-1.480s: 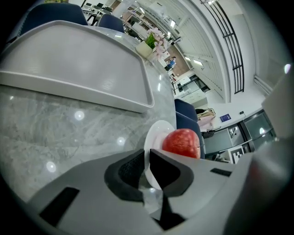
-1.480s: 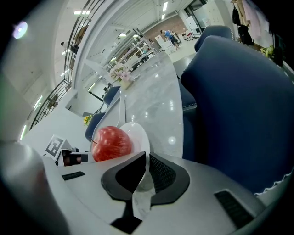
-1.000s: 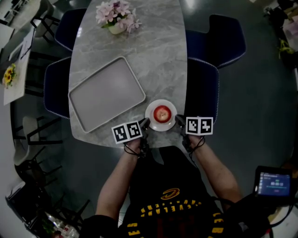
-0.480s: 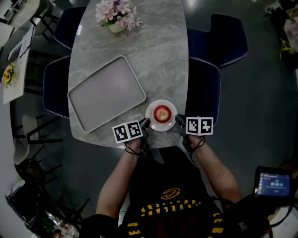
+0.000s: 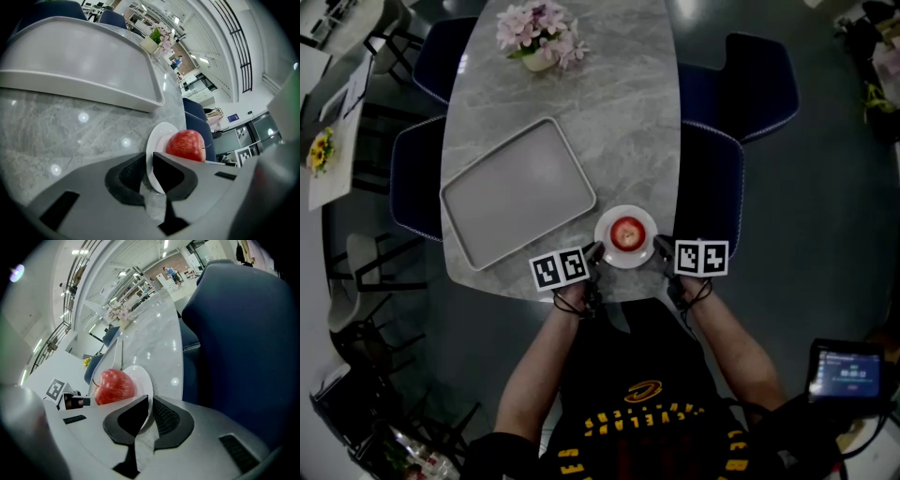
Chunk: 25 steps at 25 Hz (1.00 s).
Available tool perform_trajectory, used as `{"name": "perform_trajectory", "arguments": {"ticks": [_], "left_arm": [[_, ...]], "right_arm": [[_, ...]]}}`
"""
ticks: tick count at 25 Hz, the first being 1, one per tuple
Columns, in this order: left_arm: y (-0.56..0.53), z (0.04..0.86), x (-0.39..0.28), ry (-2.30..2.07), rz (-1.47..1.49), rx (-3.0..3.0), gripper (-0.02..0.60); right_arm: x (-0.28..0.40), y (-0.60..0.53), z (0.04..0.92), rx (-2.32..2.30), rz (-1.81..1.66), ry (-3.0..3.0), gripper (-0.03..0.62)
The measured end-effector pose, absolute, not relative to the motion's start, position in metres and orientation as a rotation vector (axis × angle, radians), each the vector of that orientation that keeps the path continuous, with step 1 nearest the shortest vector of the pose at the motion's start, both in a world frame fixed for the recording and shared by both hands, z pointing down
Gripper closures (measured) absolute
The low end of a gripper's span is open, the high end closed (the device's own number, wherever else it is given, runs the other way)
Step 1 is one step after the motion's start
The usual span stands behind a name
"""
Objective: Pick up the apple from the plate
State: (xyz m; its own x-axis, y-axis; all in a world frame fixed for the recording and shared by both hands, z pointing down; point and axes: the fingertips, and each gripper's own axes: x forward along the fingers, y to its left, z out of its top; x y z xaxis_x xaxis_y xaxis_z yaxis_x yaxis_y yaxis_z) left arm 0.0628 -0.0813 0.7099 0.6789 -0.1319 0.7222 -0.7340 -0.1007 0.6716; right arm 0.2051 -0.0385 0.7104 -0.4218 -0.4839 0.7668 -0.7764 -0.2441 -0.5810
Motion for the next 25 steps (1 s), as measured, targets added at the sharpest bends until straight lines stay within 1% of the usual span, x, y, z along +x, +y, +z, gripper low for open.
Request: {"name": "perform_trajectory", "arguments": {"ticks": [8,17,20,21,25], "left_arm": [[-0.087,0.710,0.055,-0.748,0.586,1.644,0.541],[-0.100,0.702,0.030,-0.856,0.546,1.669,0.541],[-0.101,0.681,0.029,-0.871,0.496,1.715,0.549],[-0.099,0.669,0.029,-0.865,0.476,1.736,0.581],[-0.089,0.603,0.035,-0.820,0.391,1.864,0.581]], "right_arm": [[0.209,-0.044,0.714,1.564,1.717,-1.750,0.557],[0.232,-0.061,0.694,1.666,1.545,-1.800,0.558],[0.234,-0.066,0.670,1.701,1.519,-1.867,0.559],[0.233,-0.065,0.659,1.715,1.509,-1.889,0.581],[0.226,-0.060,0.598,1.769,1.431,-2.017,0.588]]}}
